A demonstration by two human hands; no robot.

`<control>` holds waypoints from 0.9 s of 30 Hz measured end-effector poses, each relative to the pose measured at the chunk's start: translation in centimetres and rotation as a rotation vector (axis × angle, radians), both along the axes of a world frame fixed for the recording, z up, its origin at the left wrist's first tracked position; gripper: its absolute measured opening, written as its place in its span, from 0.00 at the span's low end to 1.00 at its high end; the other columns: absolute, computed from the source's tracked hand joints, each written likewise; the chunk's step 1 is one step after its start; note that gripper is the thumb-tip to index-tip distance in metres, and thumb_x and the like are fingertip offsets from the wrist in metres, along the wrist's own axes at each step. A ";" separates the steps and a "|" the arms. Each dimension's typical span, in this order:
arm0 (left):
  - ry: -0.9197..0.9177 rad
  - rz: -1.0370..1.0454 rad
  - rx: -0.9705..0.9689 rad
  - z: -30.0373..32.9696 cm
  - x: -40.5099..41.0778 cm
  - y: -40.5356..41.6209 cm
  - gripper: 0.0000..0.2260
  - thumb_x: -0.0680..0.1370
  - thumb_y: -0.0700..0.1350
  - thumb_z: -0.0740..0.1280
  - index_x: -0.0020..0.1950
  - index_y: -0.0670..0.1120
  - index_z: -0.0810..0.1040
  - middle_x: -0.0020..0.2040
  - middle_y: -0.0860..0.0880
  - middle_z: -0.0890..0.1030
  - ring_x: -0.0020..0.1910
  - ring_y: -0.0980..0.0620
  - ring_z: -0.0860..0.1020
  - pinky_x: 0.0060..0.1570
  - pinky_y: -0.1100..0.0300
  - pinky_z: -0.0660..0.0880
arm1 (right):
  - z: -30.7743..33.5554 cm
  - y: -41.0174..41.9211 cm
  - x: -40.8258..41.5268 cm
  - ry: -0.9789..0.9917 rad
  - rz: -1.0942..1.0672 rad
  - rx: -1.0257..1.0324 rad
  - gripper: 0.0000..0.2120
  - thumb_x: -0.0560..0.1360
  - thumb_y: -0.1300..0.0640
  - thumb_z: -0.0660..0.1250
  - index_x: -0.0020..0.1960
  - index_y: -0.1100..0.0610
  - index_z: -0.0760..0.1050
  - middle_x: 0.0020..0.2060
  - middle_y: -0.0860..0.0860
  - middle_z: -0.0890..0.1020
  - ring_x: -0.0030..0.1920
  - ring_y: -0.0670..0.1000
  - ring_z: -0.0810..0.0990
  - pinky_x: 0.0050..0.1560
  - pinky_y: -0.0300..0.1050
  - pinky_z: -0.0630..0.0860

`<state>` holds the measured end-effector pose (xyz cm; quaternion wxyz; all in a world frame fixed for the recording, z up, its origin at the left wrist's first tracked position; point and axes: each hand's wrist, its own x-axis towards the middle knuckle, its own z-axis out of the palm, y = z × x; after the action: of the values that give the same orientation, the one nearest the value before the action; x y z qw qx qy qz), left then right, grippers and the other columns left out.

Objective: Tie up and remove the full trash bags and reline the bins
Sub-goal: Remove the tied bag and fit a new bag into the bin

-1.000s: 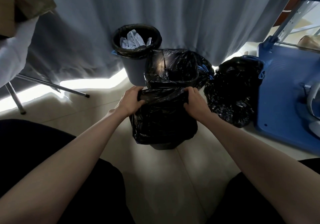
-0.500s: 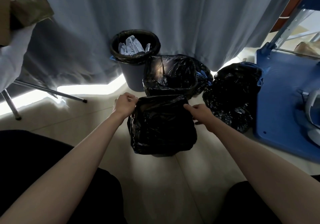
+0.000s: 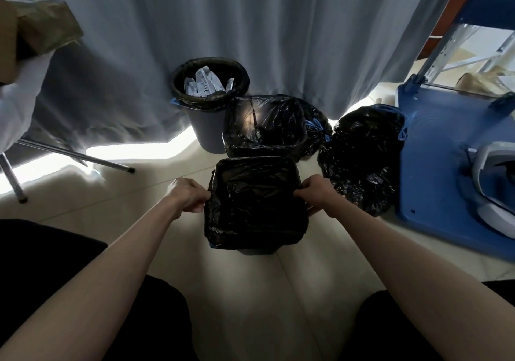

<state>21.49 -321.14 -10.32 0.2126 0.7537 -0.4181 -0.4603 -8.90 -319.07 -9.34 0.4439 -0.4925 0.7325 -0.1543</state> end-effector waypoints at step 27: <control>0.563 0.116 0.305 -2.2 1.5 -0.1 0.08 0.81 0.35 0.61 0.45 0.41 0.78 0.38 0.48 0.81 0.38 0.55 0.75 0.39 0.65 0.77 | -0.5 -0.1 -0.5 0.009 0.004 -0.005 0.10 0.77 0.59 0.65 0.52 0.66 0.79 0.47 0.63 0.82 0.44 0.62 0.84 0.41 0.60 0.83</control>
<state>22.98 -321.19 -12.48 0.2303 0.6426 -0.2254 -0.6952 -9.40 -319.15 -9.81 0.4398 -0.4957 0.7332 -0.1530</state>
